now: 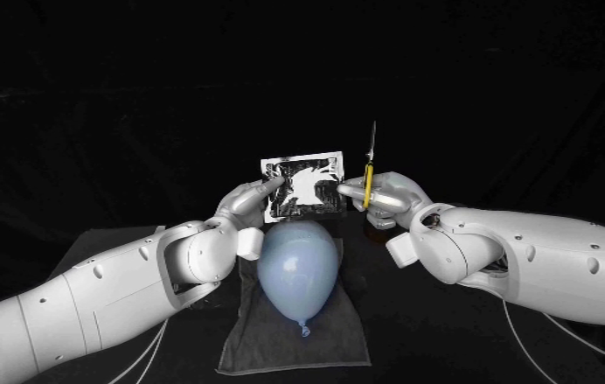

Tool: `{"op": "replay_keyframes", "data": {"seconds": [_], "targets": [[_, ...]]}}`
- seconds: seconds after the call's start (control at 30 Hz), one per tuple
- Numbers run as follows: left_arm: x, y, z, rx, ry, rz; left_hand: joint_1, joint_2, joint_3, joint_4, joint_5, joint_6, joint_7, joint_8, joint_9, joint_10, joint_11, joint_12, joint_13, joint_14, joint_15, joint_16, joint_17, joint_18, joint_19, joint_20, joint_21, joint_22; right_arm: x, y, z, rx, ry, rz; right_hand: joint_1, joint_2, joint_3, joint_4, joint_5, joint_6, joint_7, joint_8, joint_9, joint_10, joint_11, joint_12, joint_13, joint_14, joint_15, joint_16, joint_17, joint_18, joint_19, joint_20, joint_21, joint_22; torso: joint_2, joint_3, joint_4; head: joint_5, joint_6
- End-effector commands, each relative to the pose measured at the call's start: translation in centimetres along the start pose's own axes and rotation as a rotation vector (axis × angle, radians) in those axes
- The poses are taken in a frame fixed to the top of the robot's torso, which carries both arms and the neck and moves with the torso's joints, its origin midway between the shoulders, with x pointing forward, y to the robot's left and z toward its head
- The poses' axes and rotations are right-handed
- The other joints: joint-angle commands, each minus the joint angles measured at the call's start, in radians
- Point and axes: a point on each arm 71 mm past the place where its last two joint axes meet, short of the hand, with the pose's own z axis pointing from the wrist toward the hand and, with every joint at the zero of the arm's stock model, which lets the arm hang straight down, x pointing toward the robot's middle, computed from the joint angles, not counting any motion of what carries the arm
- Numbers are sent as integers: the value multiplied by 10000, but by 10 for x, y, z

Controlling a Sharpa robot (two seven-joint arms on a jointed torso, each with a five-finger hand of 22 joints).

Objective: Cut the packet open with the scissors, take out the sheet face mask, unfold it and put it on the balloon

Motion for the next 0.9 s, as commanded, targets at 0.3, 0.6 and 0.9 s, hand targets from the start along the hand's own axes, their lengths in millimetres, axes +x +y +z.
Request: {"op": "replay_keyframes", "data": {"seconds": [0.3,0.6,0.9], "targets": [[8,0,1,-133,738,162,-58,89,-11,-94,33,-62,46,60,17,77,10,-44,-12,43,26,-70,-24,173,76,-2,-57,-23,4,1,1,-36,291,-35,287,659,264,-179,-17,406,280,553,2,2786,125,9425,3545,1061,-214,39,2633,-63,1068,-50,64,2635,-2,2,-10,30,-41],[11,1,1,-285,1048,335,-68,85,-13,-103,33,-71,44,59,20,66,12,-47,-13,32,30,-82,-29,171,79,0,-72,-28,3,1,1,-74,227,-186,438,1024,536,-407,-15,971,-14,965,185,2786,-142,9425,3545,1061,-442,39,2633,-63,1068,-156,64,2635,-4,4,-12,33,-51],[11,1,0,-269,1181,701,-308,-227,-234,-254,22,-205,133,44,75,-142,107,-57,-20,-207,170,-293,-125,109,-398,155,-531,-75,2,1,0,-117,163,-278,416,1075,601,-433,-15,1005,-32,1006,209,2786,-161,9425,3545,1061,-462,39,2633,-63,1068,-171,64,2635,5,7,-10,20,-62]]}}
